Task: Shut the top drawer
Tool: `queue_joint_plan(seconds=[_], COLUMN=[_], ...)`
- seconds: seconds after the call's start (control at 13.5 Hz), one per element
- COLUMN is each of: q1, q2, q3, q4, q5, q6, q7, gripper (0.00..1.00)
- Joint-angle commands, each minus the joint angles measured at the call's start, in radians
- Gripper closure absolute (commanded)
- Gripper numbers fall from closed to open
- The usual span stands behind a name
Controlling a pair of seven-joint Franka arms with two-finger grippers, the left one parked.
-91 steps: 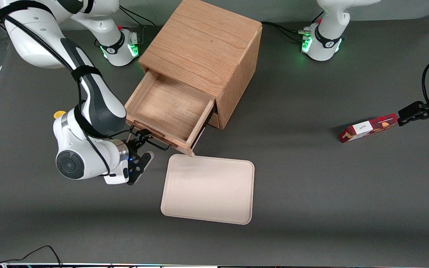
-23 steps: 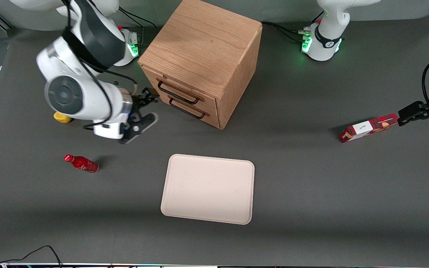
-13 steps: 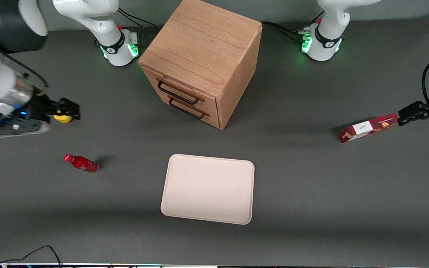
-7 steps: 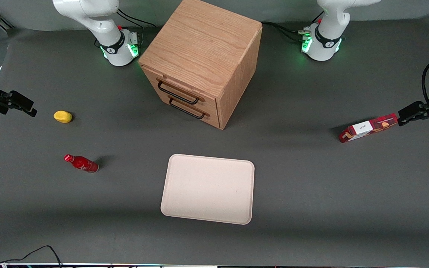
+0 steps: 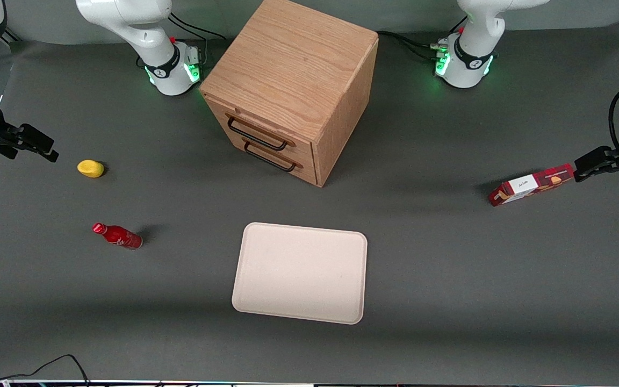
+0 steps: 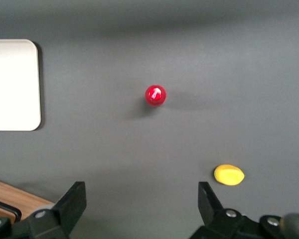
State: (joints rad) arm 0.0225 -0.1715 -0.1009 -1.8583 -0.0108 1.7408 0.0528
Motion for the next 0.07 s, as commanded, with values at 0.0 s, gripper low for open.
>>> queue_joint_plan(seconds=[0.0], q1=[0.022], q2=[-0.031], q3=[-0.016], q4=[-0.012], q5=[-0.011], q6=[-0.021], q7=[0.032], gripper=[0.00])
